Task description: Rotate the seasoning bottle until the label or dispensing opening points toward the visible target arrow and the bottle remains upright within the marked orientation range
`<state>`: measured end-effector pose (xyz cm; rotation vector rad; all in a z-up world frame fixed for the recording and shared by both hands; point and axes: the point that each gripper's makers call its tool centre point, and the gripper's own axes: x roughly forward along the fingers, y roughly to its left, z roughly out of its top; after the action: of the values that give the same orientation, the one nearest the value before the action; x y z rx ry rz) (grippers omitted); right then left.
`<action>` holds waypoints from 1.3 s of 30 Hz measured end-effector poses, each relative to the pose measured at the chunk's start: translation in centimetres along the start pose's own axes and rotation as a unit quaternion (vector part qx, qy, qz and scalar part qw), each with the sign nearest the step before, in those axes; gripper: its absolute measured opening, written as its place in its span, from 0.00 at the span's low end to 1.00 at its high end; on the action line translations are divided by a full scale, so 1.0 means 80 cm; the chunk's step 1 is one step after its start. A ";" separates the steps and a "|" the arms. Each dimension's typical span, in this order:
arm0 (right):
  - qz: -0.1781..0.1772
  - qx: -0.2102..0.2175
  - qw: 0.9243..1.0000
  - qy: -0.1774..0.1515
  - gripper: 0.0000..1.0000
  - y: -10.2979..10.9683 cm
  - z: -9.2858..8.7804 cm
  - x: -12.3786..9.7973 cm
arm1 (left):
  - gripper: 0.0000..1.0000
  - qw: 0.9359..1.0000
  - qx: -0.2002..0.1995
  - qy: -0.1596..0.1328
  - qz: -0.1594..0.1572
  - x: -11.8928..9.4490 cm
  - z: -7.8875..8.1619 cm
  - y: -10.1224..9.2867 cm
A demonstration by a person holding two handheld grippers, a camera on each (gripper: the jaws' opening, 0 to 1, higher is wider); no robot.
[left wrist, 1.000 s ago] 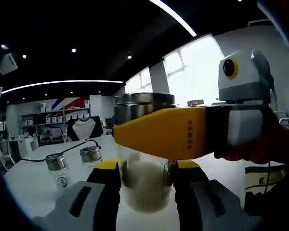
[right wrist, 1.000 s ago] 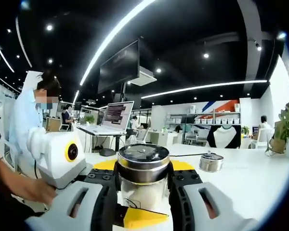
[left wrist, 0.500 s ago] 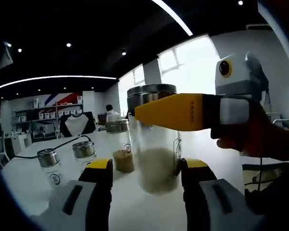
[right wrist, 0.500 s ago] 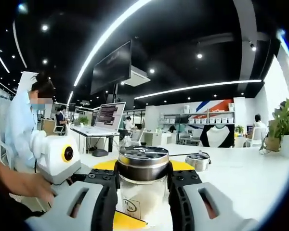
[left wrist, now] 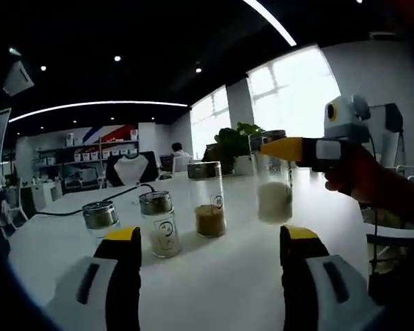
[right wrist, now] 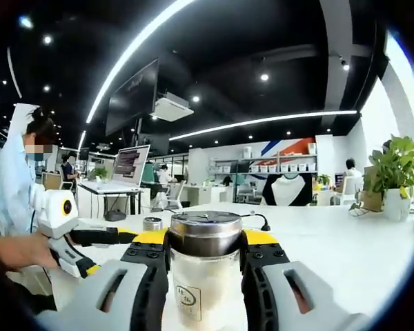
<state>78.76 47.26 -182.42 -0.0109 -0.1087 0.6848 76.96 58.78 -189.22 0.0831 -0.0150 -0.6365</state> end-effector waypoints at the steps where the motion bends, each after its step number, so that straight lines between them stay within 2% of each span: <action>1: 0.000 0.000 1.000 0.000 0.37 -0.001 0.000 0.000 | 0.93 1.000 -0.001 0.000 0.000 0.000 0.000 0.000; 2: -0.001 0.001 1.000 0.000 0.37 -0.002 0.000 0.000 | 0.97 1.000 -0.001 0.000 0.001 0.000 0.000 0.001; 3: -0.013 0.007 1.000 0.008 0.37 -0.024 -0.007 0.002 | 0.99 1.000 -0.010 0.000 0.014 -0.003 0.002 0.010; 4: -0.020 0.014 1.000 0.011 0.37 -0.037 -0.010 0.003 | 0.99 0.999 -0.012 0.003 0.029 -0.005 0.001 0.020; 8: -0.038 0.046 0.998 0.015 0.37 -0.071 -0.018 0.009 | 1.00 0.999 -0.023 0.005 0.045 -0.009 -0.002 0.033; 11: -0.041 0.043 0.998 0.016 0.37 -0.082 -0.020 0.013 | 1.00 0.998 -0.037 0.004 0.049 -0.012 -0.003 0.040; 16: -0.057 0.032 0.997 0.034 0.37 -0.110 -0.035 0.026 | 1.00 0.997 -0.046 0.000 0.057 -0.016 -0.002 0.048; 24: -0.058 0.013 0.997 0.047 0.37 -0.125 -0.045 0.042 | 0.98 0.997 -0.049 -0.010 0.066 -0.019 0.003 0.056; 27: -0.047 0.002 0.997 0.054 0.37 -0.123 -0.054 0.048 | 0.94 0.996 -0.046 -0.015 0.073 -0.022 0.005 0.058; 28: -0.043 -0.004 0.998 0.043 0.37 -0.124 -0.052 0.048 | 0.92 0.996 -0.043 -0.018 0.075 -0.023 0.006 0.059; 32: -0.039 -0.004 0.998 0.042 0.38 -0.128 -0.054 0.046 | 0.93 0.996 -0.045 -0.025 0.075 -0.023 0.010 0.060; 34: -0.037 0.013 0.998 0.040 0.38 -0.130 -0.054 0.045 | 0.93 0.996 -0.047 -0.023 0.076 -0.023 0.009 0.061; 39: -0.027 0.004 0.999 0.039 0.38 -0.130 -0.054 0.046 | 0.93 0.996 -0.050 -0.018 0.077 -0.022 0.005 0.061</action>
<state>88.59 41.68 -185.85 -0.0267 -0.0317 0.6294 78.43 63.67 -188.43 -0.0264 -0.0249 -0.4845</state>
